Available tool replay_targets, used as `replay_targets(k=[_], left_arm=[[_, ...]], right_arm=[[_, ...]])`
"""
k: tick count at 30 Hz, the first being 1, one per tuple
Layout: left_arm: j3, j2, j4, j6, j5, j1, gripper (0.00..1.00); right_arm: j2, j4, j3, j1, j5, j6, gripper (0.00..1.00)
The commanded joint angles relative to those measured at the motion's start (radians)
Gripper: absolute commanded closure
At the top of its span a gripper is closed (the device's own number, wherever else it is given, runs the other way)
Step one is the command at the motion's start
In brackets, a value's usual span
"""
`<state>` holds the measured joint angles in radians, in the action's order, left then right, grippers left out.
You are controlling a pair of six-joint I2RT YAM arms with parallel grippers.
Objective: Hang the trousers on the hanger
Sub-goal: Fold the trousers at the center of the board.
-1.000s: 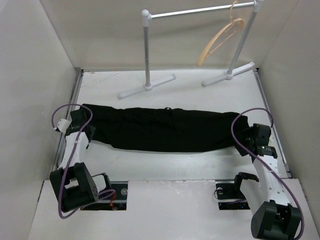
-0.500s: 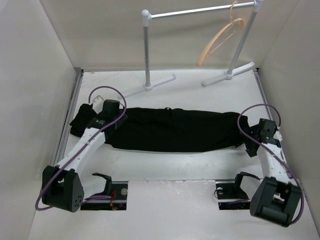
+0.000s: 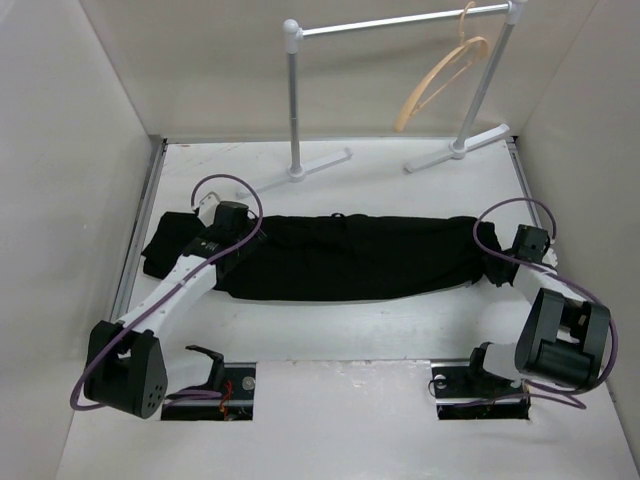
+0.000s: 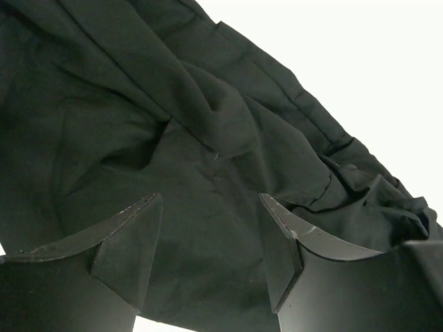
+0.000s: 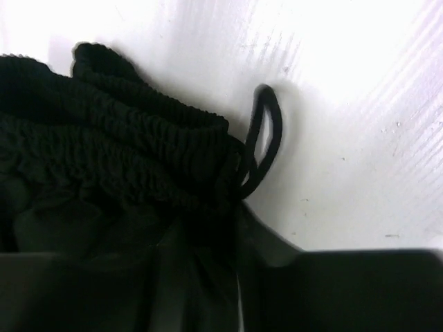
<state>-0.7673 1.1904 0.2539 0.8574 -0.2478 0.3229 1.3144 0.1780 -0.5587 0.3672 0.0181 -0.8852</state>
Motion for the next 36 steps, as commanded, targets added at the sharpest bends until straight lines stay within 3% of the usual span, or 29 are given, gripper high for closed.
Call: replay_targets(k=[1,3,9,18,25,30,36], left_arm=[[0.005,-0.025,-0.021,-0.008,0.016,-0.015,0.46],[-0.003,-0.032,-0.012,-0.009,0.016,-0.015,0.46],[-0.075,-0.037,0.047,-0.011,0.002,0.061,0.46],[-0.288,-0.008,0.200,0.008,-0.122,0.305,0.46],[-0.366,-0.066,0.321,0.019,-0.182,0.322,0.44],[-0.365,-0.173,0.380,-0.001,-0.193,0.201,0.40],[-0.261,-0.278,0.314,-0.055,-0.093,-0.001,0.37]], right_arm=[[-0.023,-0.049,-0.024,0.009,0.003,-0.018,0.74],[-0.113,-0.008,-0.041,0.006,0.055,-0.020,0.80],[-0.348,0.291,-0.259,0.003,0.243,0.058,0.82],[-0.514,0.402,-0.515,-0.018,0.195,0.204,0.80],[-0.501,0.445,-0.678,-0.289,0.191,0.270,0.80],[-0.425,0.456,-0.737,-0.579,0.284,0.253,0.79],[-0.175,0.433,-0.881,-1.022,0.566,0.193,0.79]])
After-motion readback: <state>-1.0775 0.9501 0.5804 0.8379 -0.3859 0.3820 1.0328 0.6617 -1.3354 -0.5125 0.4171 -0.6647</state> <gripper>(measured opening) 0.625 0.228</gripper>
